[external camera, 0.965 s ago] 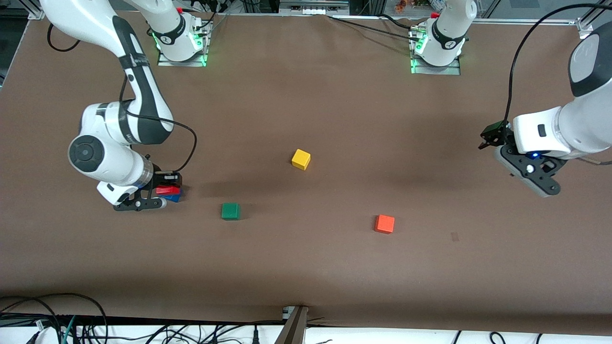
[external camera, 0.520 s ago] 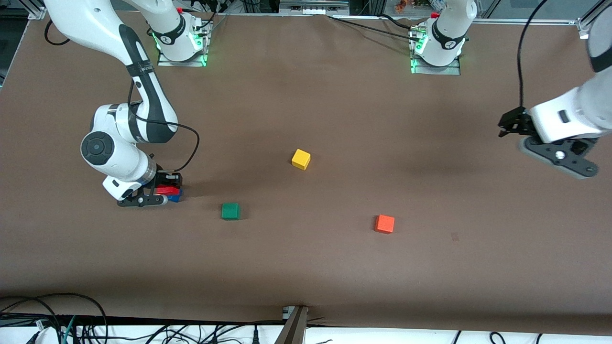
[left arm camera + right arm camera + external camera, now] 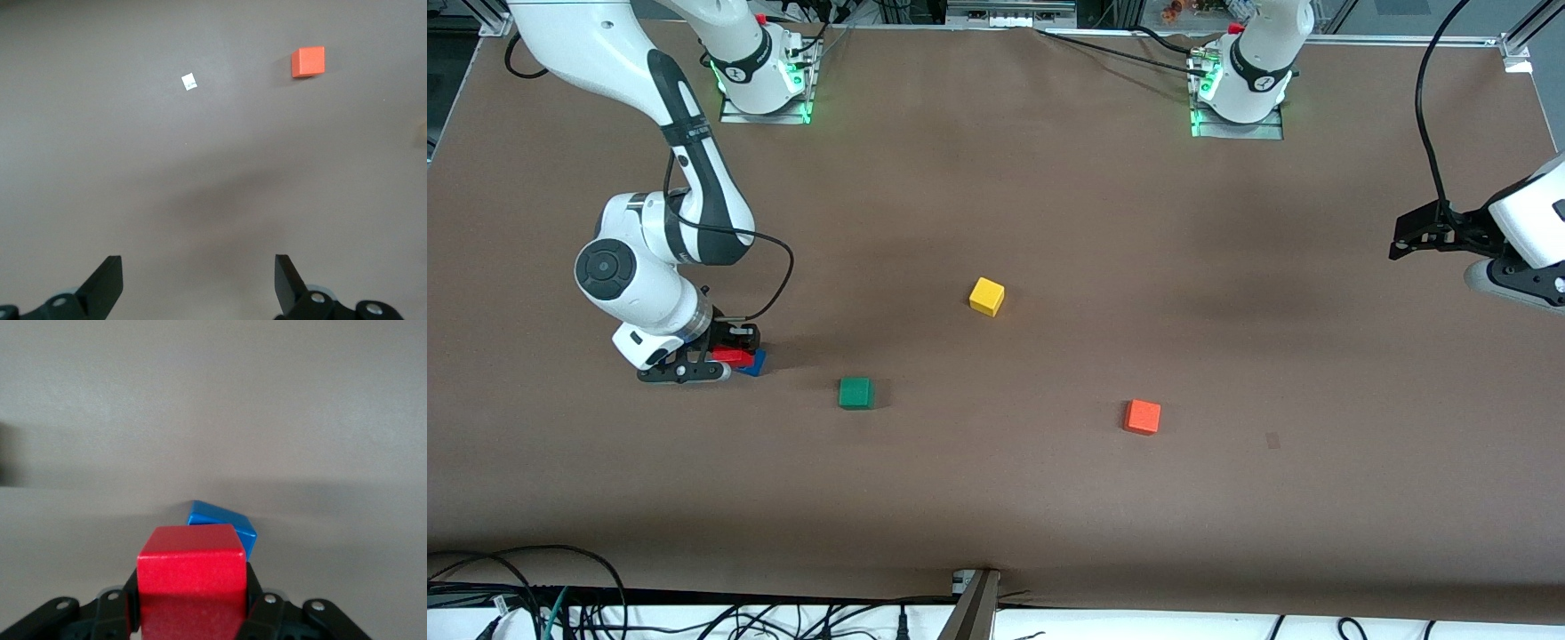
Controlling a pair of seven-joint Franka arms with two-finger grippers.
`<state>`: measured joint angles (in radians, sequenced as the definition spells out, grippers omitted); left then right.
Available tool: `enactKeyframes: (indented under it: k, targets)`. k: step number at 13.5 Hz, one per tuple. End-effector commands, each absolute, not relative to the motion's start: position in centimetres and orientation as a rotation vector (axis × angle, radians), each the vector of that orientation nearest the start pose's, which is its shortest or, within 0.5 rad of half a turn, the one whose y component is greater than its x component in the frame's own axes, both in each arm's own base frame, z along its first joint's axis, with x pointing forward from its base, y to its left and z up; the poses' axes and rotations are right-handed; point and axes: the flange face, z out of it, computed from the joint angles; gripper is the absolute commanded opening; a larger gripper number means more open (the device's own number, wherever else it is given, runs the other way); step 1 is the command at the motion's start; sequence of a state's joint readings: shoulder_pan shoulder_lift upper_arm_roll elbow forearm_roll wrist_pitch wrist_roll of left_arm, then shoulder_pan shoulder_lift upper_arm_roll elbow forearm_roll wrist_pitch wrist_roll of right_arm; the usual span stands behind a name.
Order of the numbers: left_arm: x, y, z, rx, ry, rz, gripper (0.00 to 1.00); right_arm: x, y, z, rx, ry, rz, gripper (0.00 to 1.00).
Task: Pass red block to right arm, stack on blue
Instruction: 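Lower the red cube onto the blue cube with the right gripper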
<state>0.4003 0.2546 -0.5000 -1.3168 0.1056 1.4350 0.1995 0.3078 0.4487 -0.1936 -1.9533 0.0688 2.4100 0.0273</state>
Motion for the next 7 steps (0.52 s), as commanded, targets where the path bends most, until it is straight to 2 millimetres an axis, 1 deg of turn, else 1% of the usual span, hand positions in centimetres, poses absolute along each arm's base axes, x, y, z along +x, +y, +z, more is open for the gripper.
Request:
enactKeyframes:
  k: [1,4,5,7]
  targets:
    - [60.7,-1.1,60.2,-3.141,0.432,0.167,1.0,60.7,7.3,25.2,-3.183,-0.114,-0.056,0.09]
    - [60.6,-1.5,60.2,-3.141,0.445,0.169,1.0,60.1,7.0,24.0,-3.185,-0.11,-0.054,0.09]
    - [60.6,-1.4,60.2,-3.139,0.442,0.17,1.0,59.9,6.9,23.7,-3.186,-0.108,-0.062,0.09]
    - [59.6,-2.0,60.0,-3.114,0.431,0.191,1.0,59.9,6.8,23.6,-3.187,-0.106,-0.07,0.1]
